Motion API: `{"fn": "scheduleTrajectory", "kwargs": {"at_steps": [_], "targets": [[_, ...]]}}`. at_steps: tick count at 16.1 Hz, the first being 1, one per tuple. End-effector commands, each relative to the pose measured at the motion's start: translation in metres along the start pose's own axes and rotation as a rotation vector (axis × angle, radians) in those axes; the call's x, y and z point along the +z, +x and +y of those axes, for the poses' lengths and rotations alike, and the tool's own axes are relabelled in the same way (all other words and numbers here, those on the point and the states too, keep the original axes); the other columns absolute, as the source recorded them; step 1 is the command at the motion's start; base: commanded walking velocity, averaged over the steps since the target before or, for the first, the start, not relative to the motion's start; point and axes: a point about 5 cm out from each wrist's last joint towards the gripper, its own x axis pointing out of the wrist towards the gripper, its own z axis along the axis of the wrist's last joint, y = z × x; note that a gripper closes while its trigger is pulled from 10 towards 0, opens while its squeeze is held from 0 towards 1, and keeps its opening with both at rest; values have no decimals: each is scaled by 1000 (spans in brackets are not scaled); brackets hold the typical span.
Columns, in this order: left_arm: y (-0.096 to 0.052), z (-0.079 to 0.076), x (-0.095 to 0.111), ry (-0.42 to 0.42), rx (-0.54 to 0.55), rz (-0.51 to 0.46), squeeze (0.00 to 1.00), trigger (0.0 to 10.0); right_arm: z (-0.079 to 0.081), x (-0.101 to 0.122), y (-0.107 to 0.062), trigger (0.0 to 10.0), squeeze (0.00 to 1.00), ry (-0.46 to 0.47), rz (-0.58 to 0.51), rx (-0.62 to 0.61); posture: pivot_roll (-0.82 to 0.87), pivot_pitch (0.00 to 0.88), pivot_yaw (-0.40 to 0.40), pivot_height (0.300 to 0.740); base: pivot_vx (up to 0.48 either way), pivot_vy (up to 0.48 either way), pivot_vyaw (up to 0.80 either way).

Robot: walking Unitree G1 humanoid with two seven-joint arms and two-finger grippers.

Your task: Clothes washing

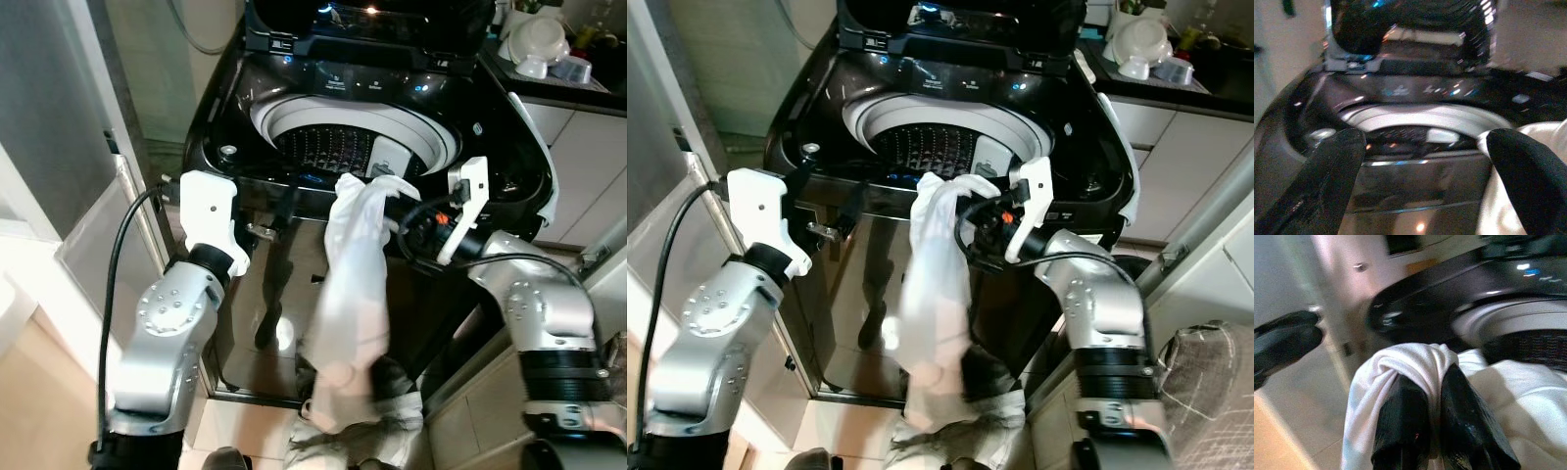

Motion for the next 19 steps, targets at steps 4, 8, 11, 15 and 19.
{"fn": "scheduleTrajectory", "kwargs": {"at_steps": [4, 8, 11, 15, 19], "targets": [[4, 7, -5, 40, 67, 16, 0, 10000, 2, -5, 1, 10000, 0, 25, -20, -108, 7, 0, -50, 731, -313, 0, 0], [8, 4, -9, 53, 45, 15, 0, 10000, 1, 8, 13, 10000, 0, -24, -50, -123, -2, 0, -49, 731, -299, 0, 0], [12, 7, -9, 48, -46, 4, 0, 10000, -12, 31, 14, 10000, 0, -109, -55, -130, -1, 0, -52, 731, 0, 0, 0], [6, 18, -14, 29, -386, 108, 0, 10000, -23, 72, 16, 10000, 0, -204, -75, -81, 2, 0, -52, 731, 0, 0, 0], [-4, 32, -15, 3, -651, 192, 0, 10000, -20, 114, 14, 10000, 0, -270, -81, 66, 2, 0, -44, 731, 0, 0, 0]]}}
